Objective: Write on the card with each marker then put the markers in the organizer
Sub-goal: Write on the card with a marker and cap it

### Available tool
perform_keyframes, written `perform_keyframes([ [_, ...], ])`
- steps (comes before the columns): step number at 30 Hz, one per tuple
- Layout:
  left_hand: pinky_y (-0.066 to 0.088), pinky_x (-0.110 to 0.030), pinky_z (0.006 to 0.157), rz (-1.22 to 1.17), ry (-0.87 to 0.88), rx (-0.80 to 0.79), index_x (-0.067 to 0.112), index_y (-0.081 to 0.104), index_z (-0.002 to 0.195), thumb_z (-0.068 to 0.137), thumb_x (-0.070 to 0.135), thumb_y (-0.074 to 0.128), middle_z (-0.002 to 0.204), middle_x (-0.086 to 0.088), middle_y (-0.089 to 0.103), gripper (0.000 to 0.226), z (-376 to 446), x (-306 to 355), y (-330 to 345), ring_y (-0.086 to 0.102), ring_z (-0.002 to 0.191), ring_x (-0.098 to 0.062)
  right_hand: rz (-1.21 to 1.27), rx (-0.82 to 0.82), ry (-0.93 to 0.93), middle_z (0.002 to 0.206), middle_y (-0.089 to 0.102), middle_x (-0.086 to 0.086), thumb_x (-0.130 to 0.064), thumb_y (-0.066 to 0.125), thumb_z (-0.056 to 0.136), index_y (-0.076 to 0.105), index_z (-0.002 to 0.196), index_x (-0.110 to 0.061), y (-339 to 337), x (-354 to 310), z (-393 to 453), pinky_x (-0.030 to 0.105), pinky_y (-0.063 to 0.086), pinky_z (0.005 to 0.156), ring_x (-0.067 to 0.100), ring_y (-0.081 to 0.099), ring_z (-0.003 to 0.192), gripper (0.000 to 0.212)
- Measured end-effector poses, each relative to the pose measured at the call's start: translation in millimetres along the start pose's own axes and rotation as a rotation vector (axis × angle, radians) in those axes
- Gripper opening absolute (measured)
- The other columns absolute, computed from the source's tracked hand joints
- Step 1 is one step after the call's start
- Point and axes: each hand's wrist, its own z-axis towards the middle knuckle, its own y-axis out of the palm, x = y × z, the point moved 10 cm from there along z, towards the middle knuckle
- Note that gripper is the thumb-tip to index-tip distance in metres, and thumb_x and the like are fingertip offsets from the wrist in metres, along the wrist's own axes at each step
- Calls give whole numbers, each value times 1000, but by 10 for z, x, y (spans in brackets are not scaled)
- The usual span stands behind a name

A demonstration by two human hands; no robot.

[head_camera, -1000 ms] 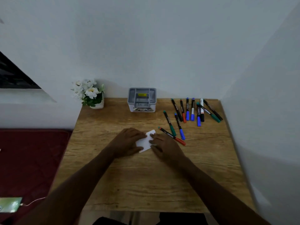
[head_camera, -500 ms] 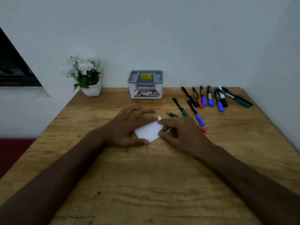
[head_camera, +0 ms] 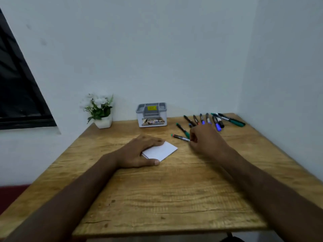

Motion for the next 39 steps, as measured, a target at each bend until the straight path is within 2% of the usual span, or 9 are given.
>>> perform_keyframes([
  [4,32,-45,123,-47,18,-5,43,41,160,106,60,51,164,33,34,58,22,-49,10,29,149,3,-25,-65,-25,103,71,5,-15,68,97,73,114,-16,101,-48,42,36,58,83,21,67,99,18],
  [7,33,-47,122,12,21,-52,45,31,164,103,65,50,167,35,26,67,34,-71,71,28,151,-4,1,-6,-78,117,63,8,-17,58,107,70,132,-14,87,-201,50,25,44,80,21,60,104,28],
  [11,24,-41,126,142,36,-124,48,8,167,107,66,38,171,35,11,70,49,-59,131,12,157,0,403,136,-124,98,62,-2,-18,58,108,70,117,-19,-39,-394,13,17,45,67,9,58,83,16],
  [15,0,-34,130,164,-20,-192,55,-8,163,104,72,29,169,40,-11,73,8,-99,204,-18,157,7,828,5,71,87,71,9,-27,60,108,69,102,-10,256,-242,173,29,55,75,14,67,79,20],
  [20,2,-46,133,78,-125,-156,71,-6,155,91,91,32,169,34,-22,77,10,-256,198,-24,158,1,1437,-131,168,102,76,6,-10,49,111,73,114,-5,503,-308,439,25,62,84,13,73,89,24],
  [24,10,-51,132,80,-123,-120,74,-2,154,85,95,32,173,30,-16,79,25,-263,166,-19,160,-2,1572,-102,213,85,65,2,-4,44,112,70,123,-6,540,-276,479,23,47,63,8,55,69,28],
  [32,18,-53,130,68,-86,-73,69,10,158,85,94,33,173,32,-4,80,27,-216,121,-3,162,-5,1676,-131,178,66,45,-3,-20,37,116,65,108,-5,383,-364,366,21,32,50,6,34,54,32],
  [35,34,-49,122,13,5,57,53,39,156,90,83,52,168,32,20,74,30,-76,-46,19,156,-6,1716,-132,174,74,54,0,-19,39,115,65,106,-7,370,-565,318,24,40,58,9,46,62,31],
  [39,47,-30,102,-86,23,89,49,50,143,90,69,70,141,35,48,60,-1,-32,-87,46,131,3,1330,-40,214,89,68,-16,-33,51,111,79,102,-28,382,-693,201,29,49,81,8,56,85,30],
])
